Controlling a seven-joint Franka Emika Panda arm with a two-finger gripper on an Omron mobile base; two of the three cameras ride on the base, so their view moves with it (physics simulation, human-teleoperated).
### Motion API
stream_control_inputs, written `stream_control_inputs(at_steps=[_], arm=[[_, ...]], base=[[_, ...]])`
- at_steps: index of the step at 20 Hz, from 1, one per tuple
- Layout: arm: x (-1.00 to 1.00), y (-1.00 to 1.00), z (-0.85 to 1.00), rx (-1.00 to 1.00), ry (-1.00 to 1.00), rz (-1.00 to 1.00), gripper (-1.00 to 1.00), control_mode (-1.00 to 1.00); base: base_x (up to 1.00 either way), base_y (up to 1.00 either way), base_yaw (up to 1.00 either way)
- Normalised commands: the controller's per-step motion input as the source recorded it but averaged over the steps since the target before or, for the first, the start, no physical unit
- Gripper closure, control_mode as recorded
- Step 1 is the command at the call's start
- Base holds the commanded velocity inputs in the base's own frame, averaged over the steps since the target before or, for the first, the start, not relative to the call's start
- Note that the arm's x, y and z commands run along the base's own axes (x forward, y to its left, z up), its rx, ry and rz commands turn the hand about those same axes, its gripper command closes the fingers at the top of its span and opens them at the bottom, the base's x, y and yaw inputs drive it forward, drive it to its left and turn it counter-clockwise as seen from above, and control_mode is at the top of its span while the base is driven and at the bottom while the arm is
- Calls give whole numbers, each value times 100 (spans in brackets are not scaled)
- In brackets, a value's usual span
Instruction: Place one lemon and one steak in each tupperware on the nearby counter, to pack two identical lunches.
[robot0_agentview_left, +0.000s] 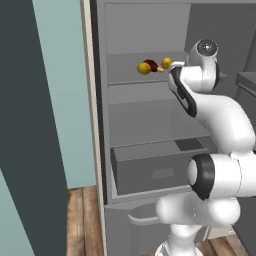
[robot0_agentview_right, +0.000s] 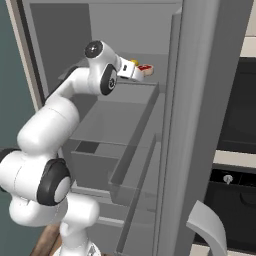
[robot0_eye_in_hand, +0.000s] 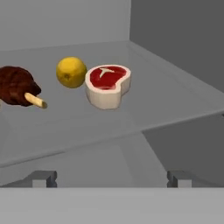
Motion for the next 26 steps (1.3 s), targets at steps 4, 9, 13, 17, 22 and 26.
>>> stream_control_inputs(at_steps=[4,9,13,17,22,26], arm=[[41,-9,-20,0,0,0,-100,-100],[42,-11,-7,0,0,0,-100,-100],[38,-17,0,0,0,0,-100,-100],[37,-17,0,0,0,0,-100,-100],[37,-8,0,0,0,0,-100,-100],[37,-3,0,0,0,0,-100,-100]], base=[[0,0,0],[0,0,0],[0,0,0],[0,0,0],[0,0,0],[0,0,0]])
